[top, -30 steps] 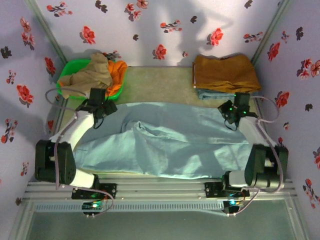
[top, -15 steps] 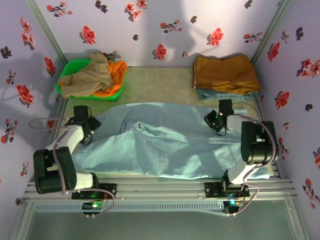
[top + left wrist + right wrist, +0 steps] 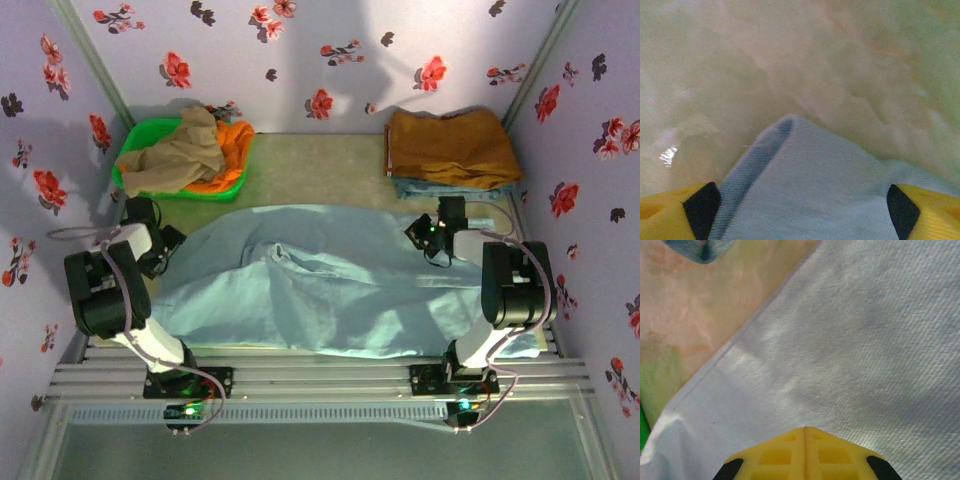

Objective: Fold and stack the trousers

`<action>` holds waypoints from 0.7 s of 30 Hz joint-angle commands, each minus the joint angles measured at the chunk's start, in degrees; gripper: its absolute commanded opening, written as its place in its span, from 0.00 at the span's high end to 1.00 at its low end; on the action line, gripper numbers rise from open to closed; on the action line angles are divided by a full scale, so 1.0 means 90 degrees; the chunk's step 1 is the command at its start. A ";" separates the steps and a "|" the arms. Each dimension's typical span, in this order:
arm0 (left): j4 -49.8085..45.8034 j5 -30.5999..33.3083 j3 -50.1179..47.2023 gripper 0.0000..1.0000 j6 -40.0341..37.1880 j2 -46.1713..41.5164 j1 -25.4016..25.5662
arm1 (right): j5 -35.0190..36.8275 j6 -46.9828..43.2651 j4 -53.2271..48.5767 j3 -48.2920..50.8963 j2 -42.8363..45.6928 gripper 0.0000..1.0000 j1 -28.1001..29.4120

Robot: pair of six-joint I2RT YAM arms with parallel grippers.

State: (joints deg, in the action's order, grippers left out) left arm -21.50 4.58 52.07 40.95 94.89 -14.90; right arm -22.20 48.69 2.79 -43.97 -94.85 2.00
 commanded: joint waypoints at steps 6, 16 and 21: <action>-0.0303 0.0165 0.0369 0.81 -0.0421 -0.0017 -0.0010 | -0.0026 0.0041 0.0184 0.0143 0.0034 0.95 0.0012; -0.1205 0.0016 0.1740 1.00 -0.0918 -0.0845 0.0320 | -0.0244 0.0426 0.0748 0.0444 0.0119 0.99 -0.0279; -0.1576 -0.0058 0.2668 1.00 -0.1584 -0.0737 0.0366 | -0.0249 0.0449 0.0796 0.0449 0.0065 1.00 -0.0277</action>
State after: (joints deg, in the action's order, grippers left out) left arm -32.51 4.34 71.70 32.03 88.38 -11.57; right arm -23.42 51.70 8.58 -40.64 -94.83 -0.49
